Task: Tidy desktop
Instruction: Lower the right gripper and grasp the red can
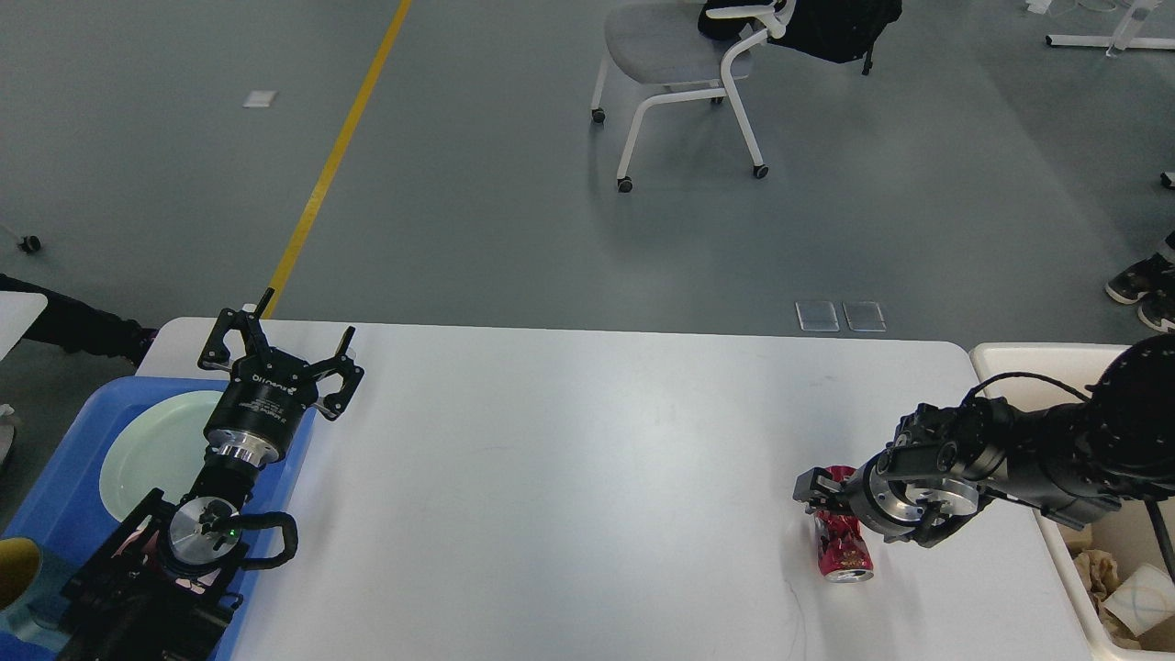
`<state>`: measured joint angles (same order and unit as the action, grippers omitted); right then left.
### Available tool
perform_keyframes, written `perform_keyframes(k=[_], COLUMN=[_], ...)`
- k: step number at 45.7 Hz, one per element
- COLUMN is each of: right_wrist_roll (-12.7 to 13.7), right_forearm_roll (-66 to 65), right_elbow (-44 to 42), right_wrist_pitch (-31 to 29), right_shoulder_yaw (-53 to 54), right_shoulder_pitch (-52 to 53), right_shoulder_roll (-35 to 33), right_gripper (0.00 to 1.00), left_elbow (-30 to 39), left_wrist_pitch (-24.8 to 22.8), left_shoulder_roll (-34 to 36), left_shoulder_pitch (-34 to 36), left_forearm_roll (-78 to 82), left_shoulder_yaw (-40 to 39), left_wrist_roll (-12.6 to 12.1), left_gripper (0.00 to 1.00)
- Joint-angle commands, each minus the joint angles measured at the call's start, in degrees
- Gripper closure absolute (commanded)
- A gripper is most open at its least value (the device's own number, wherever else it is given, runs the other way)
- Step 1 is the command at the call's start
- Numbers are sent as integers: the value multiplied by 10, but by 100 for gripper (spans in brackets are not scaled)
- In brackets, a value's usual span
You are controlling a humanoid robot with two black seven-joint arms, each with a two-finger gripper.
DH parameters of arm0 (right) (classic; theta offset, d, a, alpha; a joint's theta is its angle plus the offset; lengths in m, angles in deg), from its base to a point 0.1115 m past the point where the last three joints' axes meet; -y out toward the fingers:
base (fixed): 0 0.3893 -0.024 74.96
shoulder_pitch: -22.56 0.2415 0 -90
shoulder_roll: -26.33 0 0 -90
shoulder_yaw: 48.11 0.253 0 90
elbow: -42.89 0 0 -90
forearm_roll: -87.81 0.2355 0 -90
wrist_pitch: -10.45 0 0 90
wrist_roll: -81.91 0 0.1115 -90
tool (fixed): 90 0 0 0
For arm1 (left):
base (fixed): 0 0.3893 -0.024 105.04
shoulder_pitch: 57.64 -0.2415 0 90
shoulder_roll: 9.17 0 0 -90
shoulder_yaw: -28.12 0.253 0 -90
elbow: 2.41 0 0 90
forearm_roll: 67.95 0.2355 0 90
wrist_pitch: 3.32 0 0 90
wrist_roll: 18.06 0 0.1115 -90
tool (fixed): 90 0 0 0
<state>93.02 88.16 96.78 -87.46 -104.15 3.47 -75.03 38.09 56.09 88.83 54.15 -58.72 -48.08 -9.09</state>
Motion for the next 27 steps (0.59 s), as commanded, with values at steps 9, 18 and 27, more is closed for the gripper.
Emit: perform_keyframes(k=[9,18,27], right_wrist_roll=[3,3,3], right_forearm_roll=[1,1,5], right_elbow=[-12,-12,-9], right_wrist_pitch=[11,10,4], right_shoulder_yaw=[3,3,3], right_shoulder_pitch=[-9,-12,-16], right_shoulder_roll=[4,4,6], right_gripper=[30,51,94], left_elbow=[-1,0,0], left_wrist_pitch=[0,0,0], left_shoulder_roll=[0,0,0], left_shoulder_pitch=[0,0,0], left_forearm_roll=[0,0,0], left_shoulder_yaw=[0,0,0], left_wrist_roll=[0,0,0], left_gripper=[4,4,4])
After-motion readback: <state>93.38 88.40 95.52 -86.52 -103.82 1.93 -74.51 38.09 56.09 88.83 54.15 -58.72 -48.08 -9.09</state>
